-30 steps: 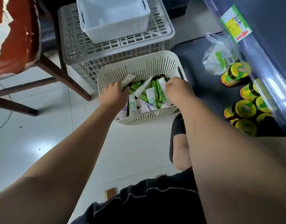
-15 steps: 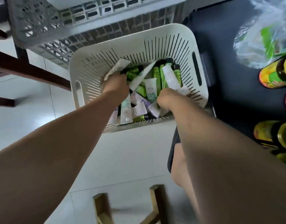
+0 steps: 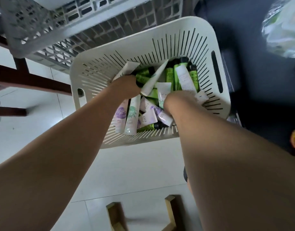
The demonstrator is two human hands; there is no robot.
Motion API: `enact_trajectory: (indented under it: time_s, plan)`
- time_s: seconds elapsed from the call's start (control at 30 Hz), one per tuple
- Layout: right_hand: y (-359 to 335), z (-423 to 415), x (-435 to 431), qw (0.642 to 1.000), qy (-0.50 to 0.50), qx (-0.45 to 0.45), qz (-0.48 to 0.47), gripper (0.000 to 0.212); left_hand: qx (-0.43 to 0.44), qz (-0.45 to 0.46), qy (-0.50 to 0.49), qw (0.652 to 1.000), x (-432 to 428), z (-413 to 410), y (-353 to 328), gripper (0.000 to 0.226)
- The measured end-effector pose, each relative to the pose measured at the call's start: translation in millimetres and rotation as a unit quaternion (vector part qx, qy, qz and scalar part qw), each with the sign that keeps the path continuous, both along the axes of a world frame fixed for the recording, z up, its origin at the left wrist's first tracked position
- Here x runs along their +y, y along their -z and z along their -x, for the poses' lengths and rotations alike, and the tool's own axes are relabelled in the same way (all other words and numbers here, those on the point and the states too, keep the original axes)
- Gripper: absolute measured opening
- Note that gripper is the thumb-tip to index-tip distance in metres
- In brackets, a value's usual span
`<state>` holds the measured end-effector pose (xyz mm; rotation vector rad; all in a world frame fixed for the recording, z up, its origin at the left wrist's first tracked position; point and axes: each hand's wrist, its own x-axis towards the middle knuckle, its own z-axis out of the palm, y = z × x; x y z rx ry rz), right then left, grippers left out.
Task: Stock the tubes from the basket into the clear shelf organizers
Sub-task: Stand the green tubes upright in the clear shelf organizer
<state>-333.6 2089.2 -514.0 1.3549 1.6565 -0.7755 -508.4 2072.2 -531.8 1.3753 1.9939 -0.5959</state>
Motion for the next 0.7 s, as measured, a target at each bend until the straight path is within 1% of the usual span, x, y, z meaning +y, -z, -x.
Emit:
enact_trajectory:
  time_s: [0.07, 0.17, 0.23, 0.3, 0.4, 0.47, 0.57, 0.63, 0.7]
  plan:
    - [1, -2, -7, 0.999, -0.025, -0.014, -0.017, 0.053, -0.020, 0.016, 0.014, 1.000, 1, 1, -6, 0.033]
    - [2, -3, -12, 0.997, -0.063, -0.030, -0.017, 0.049, -0.013, 0.021, 0.050, 0.998, -2, 2, -12, 0.039]
    - [0, -5, -11, 0.996, -0.077, -0.022, -0.025, 0.045, 0.007, -0.006, 0.073, 0.997, -5, 3, -15, 0.037]
    - [-2, -7, -12, 0.997, -0.079, -0.007, -0.023, 0.042, 0.029, -0.046, 0.068, 0.996, -9, 2, -21, 0.031]
    - [-5, -9, -17, 0.994, -0.099, 0.032, -0.029, 0.033, 0.042, -0.082, 0.010, 0.996, -19, -1, -32, 0.030]
    - [-8, -8, -20, 0.995, -0.093, 0.025, -0.037, 0.035, 0.043, -0.092, -0.020, 0.995, -28, -1, -38, 0.029]
    - [-11, -9, -22, 0.995, -0.086, 0.025, -0.037, 0.034, 0.049, -0.100, -0.073, 0.991, -40, -1, -47, 0.020]
    - [-13, -14, -22, 0.996, -0.070, 0.035, -0.032, 0.034, 0.028, -0.091, -0.148, 0.984, -45, -3, -54, 0.016]
    - [-12, -18, -21, 0.994, -0.098, 0.028, -0.035, 0.036, -0.012, -0.092, -0.237, 0.967, -49, -6, -60, 0.010]
